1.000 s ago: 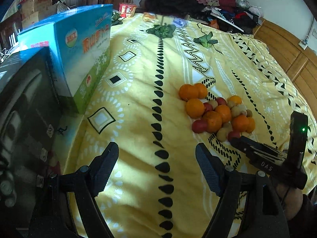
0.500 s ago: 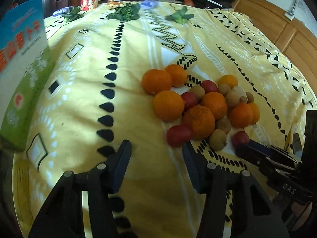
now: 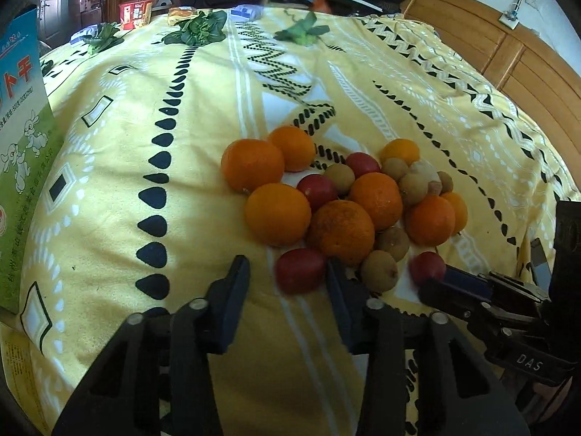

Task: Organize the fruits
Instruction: 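Grasp a red tomato with the left gripper while the right gripper closes near the pile, then carry the red tomato in the left gripper over the steel bowl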

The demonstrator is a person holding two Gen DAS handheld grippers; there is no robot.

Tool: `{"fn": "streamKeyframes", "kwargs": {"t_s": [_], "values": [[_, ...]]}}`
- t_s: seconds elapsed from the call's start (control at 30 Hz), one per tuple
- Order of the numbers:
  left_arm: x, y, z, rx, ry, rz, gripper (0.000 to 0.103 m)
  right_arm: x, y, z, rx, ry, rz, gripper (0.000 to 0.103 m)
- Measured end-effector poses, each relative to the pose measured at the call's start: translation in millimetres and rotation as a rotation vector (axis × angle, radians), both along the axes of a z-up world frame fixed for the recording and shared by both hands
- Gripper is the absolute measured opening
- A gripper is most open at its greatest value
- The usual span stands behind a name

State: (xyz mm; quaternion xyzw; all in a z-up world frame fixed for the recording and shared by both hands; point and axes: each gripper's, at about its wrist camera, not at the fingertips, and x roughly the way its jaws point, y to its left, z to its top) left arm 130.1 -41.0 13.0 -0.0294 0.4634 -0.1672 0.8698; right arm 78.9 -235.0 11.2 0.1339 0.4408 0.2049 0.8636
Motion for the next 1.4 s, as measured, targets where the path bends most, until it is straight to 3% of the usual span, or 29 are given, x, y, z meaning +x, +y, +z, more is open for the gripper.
{"fn": "streamKeyframes", "kwargs": {"t_s": [0.03,0.47,0.73,0.9,1.03,1.23,1.4], "values": [[0,-1,0,-0.003,-0.002,-0.011,0.031,0,0,0,0.001,-0.001,0.0,0.03],[-8,-1,2,0.0,-0.029,0.005,0.029,-1,2,2,-0.02,-0.014,-0.008,0.03],[-45,33,53,-0.023,-0.107,0.082,0.029,-14,7,17,-0.122,-0.019,-0.056,0.03],[-77,82,101,-0.041,-0.179,0.19,0.029,-35,19,42,-0.126,-0.034,-0.057,0.03],[-109,132,138,-0.041,-0.251,0.295,0.029,-51,52,81,-0.123,-0.106,0.005,0.03],[-171,226,185,-0.006,-0.354,0.508,0.029,-68,138,148,-0.103,-0.235,0.175,0.03],[-222,307,194,0.009,-0.363,0.696,0.029,-94,228,186,-0.102,-0.313,0.348,0.03]]}}
